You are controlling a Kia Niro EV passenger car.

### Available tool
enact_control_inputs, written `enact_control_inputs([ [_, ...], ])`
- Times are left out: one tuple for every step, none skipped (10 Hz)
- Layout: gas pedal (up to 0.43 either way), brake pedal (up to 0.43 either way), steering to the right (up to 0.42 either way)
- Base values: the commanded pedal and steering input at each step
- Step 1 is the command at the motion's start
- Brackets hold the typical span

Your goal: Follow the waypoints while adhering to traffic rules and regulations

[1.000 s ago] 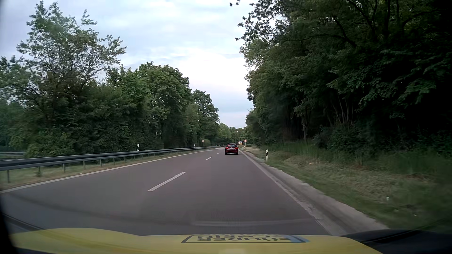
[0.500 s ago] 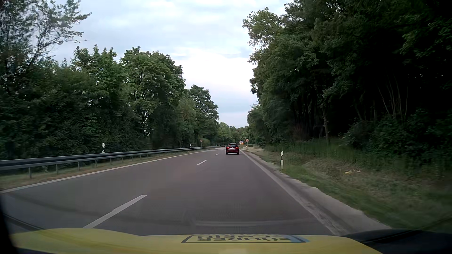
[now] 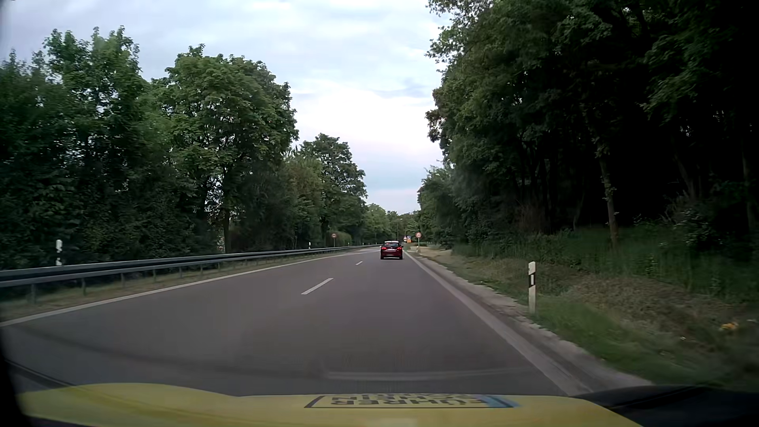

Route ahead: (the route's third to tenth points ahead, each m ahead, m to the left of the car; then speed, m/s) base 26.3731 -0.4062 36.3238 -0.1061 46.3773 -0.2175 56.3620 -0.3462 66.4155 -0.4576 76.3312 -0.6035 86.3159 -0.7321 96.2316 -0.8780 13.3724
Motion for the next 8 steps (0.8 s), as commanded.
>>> enact_control_inputs([
  [0.059, 0.000, -0.001],
  [0.059, 0.000, -0.001],
  [0.059, 0.000, -0.001],
  [0.059, 0.000, -0.001],
  [0.059, 0.000, -0.001],
  [0.059, 0.000, -0.001],
  [0.059, 0.000, -0.001],
  [0.059, 0.000, 0.000],
])
